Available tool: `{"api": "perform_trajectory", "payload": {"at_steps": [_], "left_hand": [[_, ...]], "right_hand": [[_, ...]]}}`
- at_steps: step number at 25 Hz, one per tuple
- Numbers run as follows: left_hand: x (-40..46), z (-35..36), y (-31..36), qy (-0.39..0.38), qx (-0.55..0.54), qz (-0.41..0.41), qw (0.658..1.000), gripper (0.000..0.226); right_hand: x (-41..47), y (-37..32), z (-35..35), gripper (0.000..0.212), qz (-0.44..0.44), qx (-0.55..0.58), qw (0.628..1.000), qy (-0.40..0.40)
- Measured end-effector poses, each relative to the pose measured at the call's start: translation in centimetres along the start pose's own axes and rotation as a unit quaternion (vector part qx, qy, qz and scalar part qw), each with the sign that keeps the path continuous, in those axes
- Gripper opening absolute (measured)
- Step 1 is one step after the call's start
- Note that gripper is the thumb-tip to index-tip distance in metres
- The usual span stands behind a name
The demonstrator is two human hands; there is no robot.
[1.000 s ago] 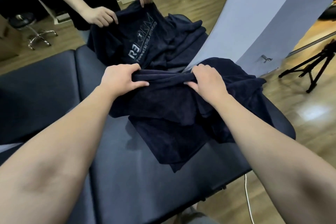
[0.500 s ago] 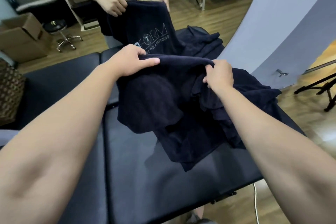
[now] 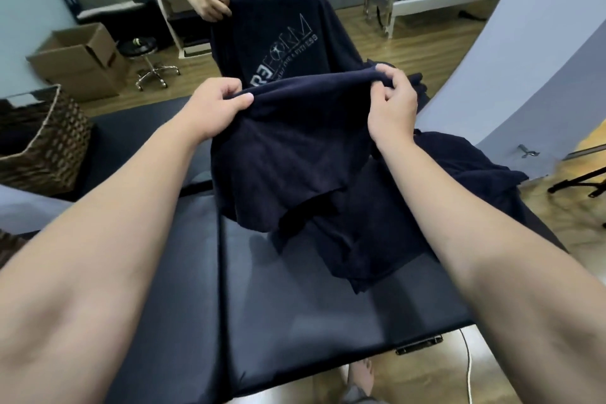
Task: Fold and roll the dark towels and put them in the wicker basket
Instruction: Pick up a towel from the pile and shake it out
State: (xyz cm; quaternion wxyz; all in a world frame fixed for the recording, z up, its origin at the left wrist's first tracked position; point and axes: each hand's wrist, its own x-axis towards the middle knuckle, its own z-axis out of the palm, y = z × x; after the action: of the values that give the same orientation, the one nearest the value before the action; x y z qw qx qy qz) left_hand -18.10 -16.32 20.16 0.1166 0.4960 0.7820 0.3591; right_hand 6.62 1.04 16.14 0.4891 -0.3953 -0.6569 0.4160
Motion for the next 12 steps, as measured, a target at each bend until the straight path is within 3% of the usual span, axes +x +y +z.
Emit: {"api": "perform_trajectory", "payload": {"at_steps": [2, 5, 7, 9, 12], "left_hand": [[-1.2, -1.2, 0.2, 0.026, -0.047, -0.007, 0.999, 0.042], [-3.0, -2.5, 1.1, -0.010, -0.147, -0.075, 0.986, 0.041], [-4.8, -2.0, 0.2, -0.083, -0.245, -0.208, 0.943, 0.025], [-7.0, -0.3, -2.2, -0.145, -0.307, -0.326, 0.883, 0.026], [-9.9, 3.1, -4.6, -0.138, -0.330, -0.361, 0.861, 0.035]], "right_hand": [[-0.6, -1.7, 0.8, 0.021, -0.003, 0.028, 0.999, 0.019], [-1.5, -3.0, 1.4, 0.020, -0.022, 0.032, 0.999, 0.027], [-2.6, -2.9, 1.9, 0.020, -0.016, 0.028, 0.999, 0.011], [-4.0, -2.7, 2.7, 0.019, -0.015, 0.017, 1.000, -0.009], [-5.4, -2.8, 3.6, 0.021, -0.045, -0.013, 0.998, -0.046]]}}
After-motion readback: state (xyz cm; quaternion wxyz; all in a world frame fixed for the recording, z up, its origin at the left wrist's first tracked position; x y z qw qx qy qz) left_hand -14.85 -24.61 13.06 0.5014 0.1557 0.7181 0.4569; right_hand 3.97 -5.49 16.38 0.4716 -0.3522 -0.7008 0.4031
